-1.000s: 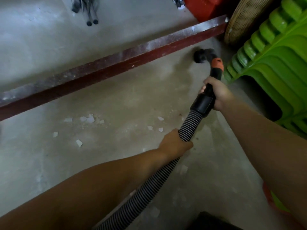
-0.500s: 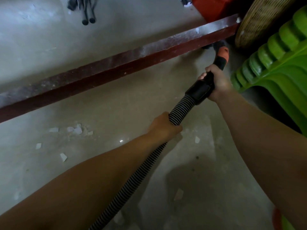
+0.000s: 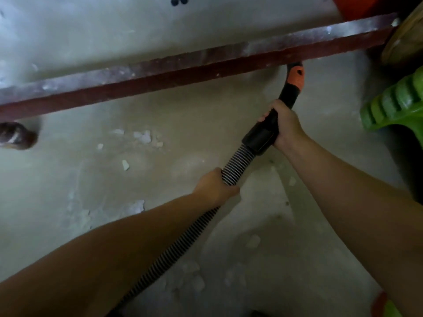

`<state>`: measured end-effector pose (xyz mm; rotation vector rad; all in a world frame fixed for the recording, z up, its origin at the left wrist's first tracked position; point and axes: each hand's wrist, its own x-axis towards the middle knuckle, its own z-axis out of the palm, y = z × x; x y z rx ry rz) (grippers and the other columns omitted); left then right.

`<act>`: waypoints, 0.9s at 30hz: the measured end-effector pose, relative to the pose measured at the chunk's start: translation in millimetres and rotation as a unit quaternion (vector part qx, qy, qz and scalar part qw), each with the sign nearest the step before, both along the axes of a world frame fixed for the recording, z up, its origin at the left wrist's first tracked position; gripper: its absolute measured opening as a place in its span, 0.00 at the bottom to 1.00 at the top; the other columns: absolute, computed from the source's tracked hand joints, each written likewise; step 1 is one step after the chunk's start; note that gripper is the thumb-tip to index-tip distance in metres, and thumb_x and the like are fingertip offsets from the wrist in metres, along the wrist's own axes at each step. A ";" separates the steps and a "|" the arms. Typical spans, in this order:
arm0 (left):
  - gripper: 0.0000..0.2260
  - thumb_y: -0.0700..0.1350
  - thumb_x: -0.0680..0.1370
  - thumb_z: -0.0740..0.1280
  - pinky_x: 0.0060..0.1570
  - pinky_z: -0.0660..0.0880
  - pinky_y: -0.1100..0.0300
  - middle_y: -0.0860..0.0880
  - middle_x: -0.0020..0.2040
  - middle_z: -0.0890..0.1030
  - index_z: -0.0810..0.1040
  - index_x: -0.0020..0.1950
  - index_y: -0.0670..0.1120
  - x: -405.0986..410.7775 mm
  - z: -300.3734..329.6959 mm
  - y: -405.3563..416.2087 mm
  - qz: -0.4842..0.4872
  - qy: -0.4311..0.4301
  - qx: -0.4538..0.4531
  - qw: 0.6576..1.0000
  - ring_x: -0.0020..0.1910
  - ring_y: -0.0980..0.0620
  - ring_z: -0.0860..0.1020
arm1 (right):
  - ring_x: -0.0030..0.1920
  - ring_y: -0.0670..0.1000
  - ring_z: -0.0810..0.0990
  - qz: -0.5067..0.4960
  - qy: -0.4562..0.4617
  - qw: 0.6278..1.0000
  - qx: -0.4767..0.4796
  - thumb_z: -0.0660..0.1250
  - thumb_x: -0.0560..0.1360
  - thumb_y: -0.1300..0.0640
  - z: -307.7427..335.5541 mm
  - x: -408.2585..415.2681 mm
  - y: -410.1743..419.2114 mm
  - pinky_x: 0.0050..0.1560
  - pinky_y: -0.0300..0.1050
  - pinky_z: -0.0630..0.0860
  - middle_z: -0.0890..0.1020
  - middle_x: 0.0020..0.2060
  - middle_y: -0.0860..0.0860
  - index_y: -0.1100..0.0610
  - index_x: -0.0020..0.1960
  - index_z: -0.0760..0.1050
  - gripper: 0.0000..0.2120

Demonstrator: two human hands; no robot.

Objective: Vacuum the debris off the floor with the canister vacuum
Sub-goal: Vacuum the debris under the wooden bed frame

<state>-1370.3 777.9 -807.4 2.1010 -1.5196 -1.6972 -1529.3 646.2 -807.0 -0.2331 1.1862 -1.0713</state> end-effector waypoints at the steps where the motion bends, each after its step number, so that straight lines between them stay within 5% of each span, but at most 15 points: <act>1: 0.19 0.48 0.75 0.70 0.42 0.80 0.56 0.44 0.51 0.78 0.70 0.62 0.43 8.1 3.2 -3.7 0.005 -0.005 -0.003 1.000 0.42 0.47 0.79 | 0.26 0.49 0.74 -0.007 -0.002 1.000 -0.003 0.65 0.74 0.64 0.9 6.8 0.1 0.33 0.42 0.76 0.74 0.26 0.50 0.58 0.38 0.69 0.08; 7: 0.19 0.46 0.75 0.69 0.31 0.78 0.64 0.44 0.50 0.77 0.69 0.63 0.42 31.1 7.1 18.8 0.032 0.048 0.018 0.998 0.35 0.52 0.78 | 0.25 0.48 0.74 0.005 0.044 0.999 0.007 0.66 0.74 0.62 8.3 33.7 15.4 0.32 0.43 0.76 0.74 0.26 0.50 0.58 0.38 0.70 0.08; 20: 0.11 0.44 0.76 0.68 0.47 0.80 0.53 0.45 0.44 0.77 0.70 0.54 0.44 92.2 13.6 124.8 0.059 0.131 0.058 0.988 0.40 0.48 0.78 | 0.23 0.48 0.74 0.152 0.107 0.983 -0.007 0.64 0.77 0.62 19.5 130.9 88.8 0.30 0.42 0.74 0.74 0.23 0.50 0.59 0.40 0.69 0.07; 27: 0.12 0.45 0.75 0.69 0.35 0.78 0.59 0.43 0.45 0.78 0.70 0.52 0.43 91.8 20.3 95.7 0.014 0.112 -0.031 0.993 0.35 0.48 0.79 | 0.23 0.49 0.74 -0.027 0.104 0.994 0.018 0.66 0.74 0.63 23.0 85.3 88.3 0.30 0.41 0.75 0.73 0.22 0.50 0.59 0.38 0.68 0.08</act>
